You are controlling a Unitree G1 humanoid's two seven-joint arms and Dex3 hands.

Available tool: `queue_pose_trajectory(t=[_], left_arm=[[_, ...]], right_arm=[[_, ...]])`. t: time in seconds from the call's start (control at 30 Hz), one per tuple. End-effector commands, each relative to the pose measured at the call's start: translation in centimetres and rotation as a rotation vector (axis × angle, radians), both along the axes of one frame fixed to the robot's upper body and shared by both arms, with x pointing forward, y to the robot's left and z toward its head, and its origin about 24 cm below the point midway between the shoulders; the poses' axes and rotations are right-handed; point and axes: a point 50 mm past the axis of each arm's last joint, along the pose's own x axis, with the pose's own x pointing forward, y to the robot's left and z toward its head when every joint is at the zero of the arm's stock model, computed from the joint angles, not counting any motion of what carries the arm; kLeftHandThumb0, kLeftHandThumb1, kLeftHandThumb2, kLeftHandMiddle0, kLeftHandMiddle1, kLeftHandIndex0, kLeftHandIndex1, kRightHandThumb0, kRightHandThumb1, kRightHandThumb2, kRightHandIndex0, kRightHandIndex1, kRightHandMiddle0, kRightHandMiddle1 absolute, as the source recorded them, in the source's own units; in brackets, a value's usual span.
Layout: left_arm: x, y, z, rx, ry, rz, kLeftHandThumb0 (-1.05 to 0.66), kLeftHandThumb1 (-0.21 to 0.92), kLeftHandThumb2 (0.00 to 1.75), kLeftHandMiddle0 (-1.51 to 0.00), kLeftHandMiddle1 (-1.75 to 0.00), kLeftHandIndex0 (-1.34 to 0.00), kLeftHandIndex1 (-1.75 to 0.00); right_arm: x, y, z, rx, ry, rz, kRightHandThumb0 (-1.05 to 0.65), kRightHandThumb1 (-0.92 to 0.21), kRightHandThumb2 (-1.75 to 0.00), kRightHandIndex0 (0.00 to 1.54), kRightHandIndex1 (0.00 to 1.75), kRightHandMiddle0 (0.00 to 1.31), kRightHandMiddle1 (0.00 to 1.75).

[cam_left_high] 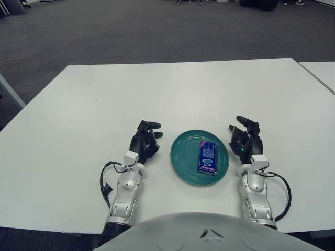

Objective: Put the gum into the plate.

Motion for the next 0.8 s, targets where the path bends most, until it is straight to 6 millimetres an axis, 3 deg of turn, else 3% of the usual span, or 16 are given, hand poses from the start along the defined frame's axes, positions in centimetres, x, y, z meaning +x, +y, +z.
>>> queue_pose_trajectory(t=[0.0, 0.37, 0.77], left_arm=[[-0.4, 0.0, -0.5, 0.000, 0.018, -0.005, -0.71, 0.92, 0.89, -0.59, -1.51, -0.48, -1.60], [-1.2, -0.9, -0.6, -0.042, 0.016, 0.014, -0.66, 0.92, 0.83, -0.59, -1.72, -0.53, -1.70], [-2.0, -1.1, -0.4, -0.075, 0.007, 0.035, -0.67, 0.92, 0.83, -0.57, -1.75, -0.49, -1.70]], right_arm=[[-1.8, -0.7, -2.5, 0.030, 0.149, -0.031, -0.64, -0.92, -0.75, 0.35, 0.66, 0.00, 1.11], [-2.6, -1.0, -2.6, 0.025, 0.154, -0.030, -0.65, -0.92, -0.74, 0.36, 0.64, 0.00, 1.11], [-4.2, -1.5, -1.7, -0.004, 0.133, -0.032, -0.62, -0.92, -0.68, 0.39, 0.64, 0.00, 1.11]])
